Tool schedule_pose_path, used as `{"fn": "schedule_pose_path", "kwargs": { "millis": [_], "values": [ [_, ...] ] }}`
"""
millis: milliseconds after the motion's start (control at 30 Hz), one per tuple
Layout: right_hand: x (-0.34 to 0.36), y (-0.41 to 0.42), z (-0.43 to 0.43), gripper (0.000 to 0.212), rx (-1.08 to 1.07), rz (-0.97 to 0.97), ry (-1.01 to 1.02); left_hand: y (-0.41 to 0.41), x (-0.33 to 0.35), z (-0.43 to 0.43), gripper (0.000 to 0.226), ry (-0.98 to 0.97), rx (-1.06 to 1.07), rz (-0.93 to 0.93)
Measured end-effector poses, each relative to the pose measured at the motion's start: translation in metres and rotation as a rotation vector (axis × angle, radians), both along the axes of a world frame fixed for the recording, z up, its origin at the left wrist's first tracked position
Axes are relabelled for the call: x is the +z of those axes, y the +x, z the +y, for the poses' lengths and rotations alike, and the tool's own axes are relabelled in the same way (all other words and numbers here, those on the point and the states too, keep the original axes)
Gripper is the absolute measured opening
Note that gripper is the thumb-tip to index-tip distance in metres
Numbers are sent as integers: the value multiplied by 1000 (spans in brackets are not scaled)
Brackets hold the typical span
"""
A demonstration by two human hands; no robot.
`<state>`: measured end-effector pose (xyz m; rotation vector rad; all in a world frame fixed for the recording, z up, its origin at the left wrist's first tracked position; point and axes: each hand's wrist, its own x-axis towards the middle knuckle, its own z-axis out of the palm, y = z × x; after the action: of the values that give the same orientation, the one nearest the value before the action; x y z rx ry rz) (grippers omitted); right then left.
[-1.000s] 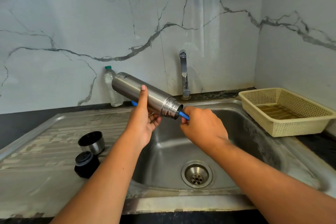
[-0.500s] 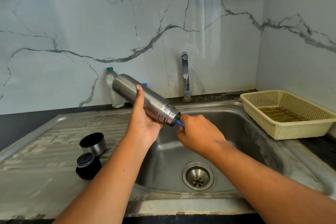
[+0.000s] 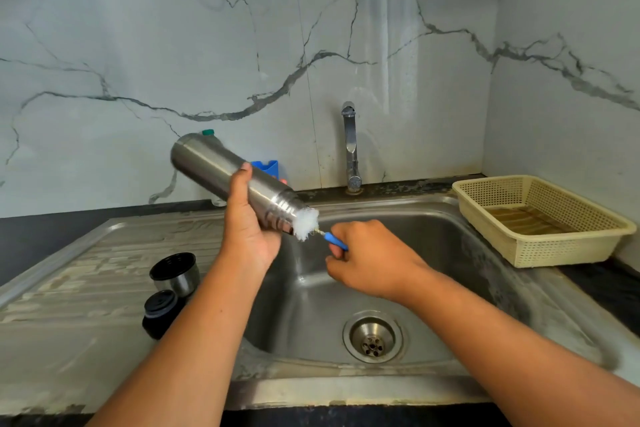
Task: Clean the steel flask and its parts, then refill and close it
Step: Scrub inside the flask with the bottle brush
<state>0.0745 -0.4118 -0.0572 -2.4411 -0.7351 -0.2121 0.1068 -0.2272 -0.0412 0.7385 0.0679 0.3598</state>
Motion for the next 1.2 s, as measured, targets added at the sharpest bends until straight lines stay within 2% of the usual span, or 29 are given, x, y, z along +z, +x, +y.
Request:
{"fn": "schedule_pose_path", "kwargs": {
  "millis": [67,200,333,400,500,567,633,700,833,1000,1133,1200],
  "values": [
    [3,-1,-2,24,20,3,-10,0,0,8,65,-23,9,-36],
    [-1,-2,15,22,36,58,52,-4,-15,-13,44,140,-53,41],
    [1,3,-5,28,67,146,98,1,-4,5,62,48,11,-11],
    [1,2,-7,30,96,202,130,2,-5,7,57,42,18,-37],
    [-1,-3,8,32,132,398,337,-3,-14,-13,44,172,-64,6],
    [-1,-5,9,36,162,532,464,-4,-10,-13,51,161,-74,-8],
    [2,-5,-1,39,203,618,502,-2,-1,1,58,88,-42,-61],
    [4,-4,-7,41,237,665,508,-2,2,7,55,45,-27,-91],
    [3,-5,7,36,240,767,615,-5,-9,-13,50,191,-111,-29],
    [7,-1,-12,38,266,901,691,-6,6,5,56,35,-82,-139],
    [5,-1,2,38,274,978,762,-6,-6,-7,51,144,-140,-89],
    [6,0,1,40,284,1017,816,-6,1,-4,58,111,-139,-123]
  ]
}}
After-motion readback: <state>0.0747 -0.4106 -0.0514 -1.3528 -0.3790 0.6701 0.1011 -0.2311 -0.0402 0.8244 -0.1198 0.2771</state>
